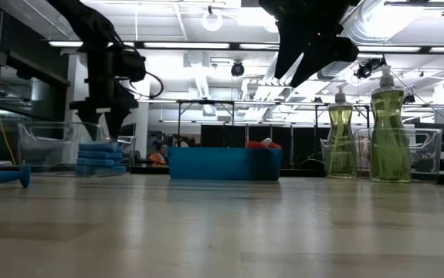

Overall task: Pick & Place Kitchen Sink Supplies
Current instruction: Put the blue dish brush into the blue bin

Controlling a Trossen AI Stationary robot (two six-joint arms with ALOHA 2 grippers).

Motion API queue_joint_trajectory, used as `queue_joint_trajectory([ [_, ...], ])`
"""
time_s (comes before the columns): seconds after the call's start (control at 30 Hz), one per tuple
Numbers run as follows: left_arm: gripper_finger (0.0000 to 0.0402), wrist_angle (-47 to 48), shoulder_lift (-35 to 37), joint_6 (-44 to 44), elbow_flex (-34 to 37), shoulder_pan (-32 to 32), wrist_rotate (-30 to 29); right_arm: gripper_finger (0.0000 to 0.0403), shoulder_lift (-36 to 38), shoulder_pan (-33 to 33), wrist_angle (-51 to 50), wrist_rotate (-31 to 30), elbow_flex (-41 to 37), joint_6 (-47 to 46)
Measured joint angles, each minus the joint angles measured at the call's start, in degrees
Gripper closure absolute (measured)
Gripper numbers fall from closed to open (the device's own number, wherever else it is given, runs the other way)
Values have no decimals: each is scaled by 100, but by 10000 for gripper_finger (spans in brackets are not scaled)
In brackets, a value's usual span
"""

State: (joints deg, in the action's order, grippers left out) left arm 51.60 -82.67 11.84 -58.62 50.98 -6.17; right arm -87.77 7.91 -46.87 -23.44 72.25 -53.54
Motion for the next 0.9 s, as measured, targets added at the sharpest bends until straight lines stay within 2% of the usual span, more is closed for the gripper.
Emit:
queue_joint_trajectory([
  [0.53, 80, 386, 54, -286, -842, -16, 11, 210, 0, -1, -90, 182, 0, 76],
  [0.9, 80, 517, 457, -323, -1006, -801, -171, 210, 0, 1, -96, 312, 0, 168],
])
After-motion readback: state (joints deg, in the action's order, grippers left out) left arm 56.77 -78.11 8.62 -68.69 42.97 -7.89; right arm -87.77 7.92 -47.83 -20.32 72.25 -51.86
